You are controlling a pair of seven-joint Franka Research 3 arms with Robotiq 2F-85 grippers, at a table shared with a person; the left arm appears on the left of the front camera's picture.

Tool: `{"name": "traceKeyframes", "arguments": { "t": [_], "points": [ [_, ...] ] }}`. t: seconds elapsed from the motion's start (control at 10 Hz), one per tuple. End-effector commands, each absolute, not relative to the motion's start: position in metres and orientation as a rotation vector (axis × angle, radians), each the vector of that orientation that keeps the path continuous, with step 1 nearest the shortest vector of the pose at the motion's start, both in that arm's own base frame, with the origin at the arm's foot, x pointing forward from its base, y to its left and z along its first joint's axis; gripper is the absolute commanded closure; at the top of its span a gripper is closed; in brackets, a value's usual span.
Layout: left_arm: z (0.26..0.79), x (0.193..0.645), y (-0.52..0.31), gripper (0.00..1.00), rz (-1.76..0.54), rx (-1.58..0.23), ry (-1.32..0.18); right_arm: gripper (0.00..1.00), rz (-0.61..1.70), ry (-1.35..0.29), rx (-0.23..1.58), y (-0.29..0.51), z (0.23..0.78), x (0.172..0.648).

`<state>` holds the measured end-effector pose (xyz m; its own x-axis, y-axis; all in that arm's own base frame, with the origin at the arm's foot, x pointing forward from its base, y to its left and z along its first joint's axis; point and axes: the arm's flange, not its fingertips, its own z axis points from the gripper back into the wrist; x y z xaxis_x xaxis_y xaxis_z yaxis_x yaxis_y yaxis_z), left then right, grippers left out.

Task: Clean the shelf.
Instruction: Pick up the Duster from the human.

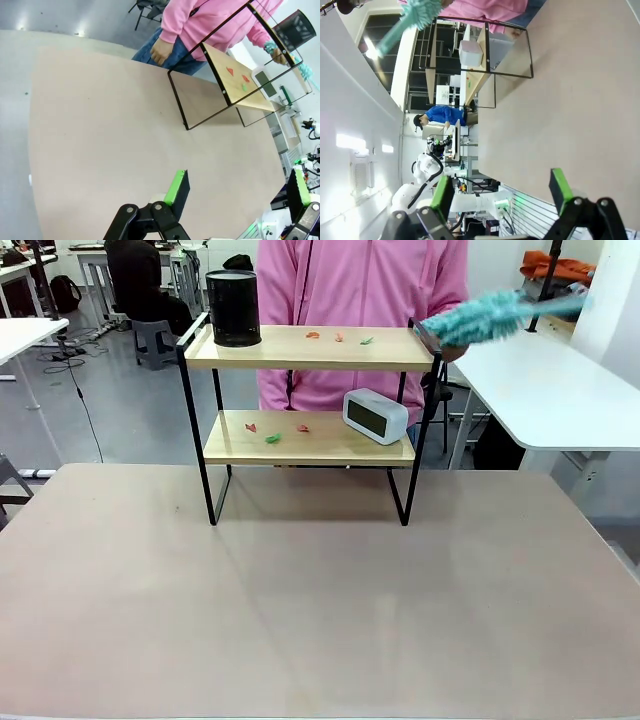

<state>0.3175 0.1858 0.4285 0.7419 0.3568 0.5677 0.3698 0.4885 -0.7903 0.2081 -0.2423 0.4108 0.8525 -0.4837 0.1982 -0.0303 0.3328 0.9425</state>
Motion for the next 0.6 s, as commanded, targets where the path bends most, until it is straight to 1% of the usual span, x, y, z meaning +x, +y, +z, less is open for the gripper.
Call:
{"name": "traceKeyframes", "arguments": {
  "t": [0.0, 0.1, 0.2, 0.3, 0.5],
  "points": [
    [0.429, 0.320, 0.184, 0.00, -0.028, -1.099, -0.807, 0.00, -0.290, -0.528, 1.216, -0.243, 0.413, 0.211],
    [0.429, 0.320, 0.184, 0.00, -0.028, -1.099, -0.807, 0.00, -0.290, -0.528, 1.216, -0.243, 0.413, 0.211],
    [0.429, 0.320, 0.184, 0.00, -0.028, -1.099, -0.807, 0.00, -0.312, -0.493, 1.205, -0.242, 0.410, 0.208],
    [0.429, 0.320, 0.184, 0.00, -0.028, -1.099, -0.807, 0.00, -0.281, -0.451, 1.264, -0.240, 0.421, 0.227],
    [0.429, 0.320, 0.184, 0.00, -0.028, -1.099, -0.807, 0.00, -0.273, -0.514, 1.349, -0.238, 0.467, 0.274]
  ]
}}
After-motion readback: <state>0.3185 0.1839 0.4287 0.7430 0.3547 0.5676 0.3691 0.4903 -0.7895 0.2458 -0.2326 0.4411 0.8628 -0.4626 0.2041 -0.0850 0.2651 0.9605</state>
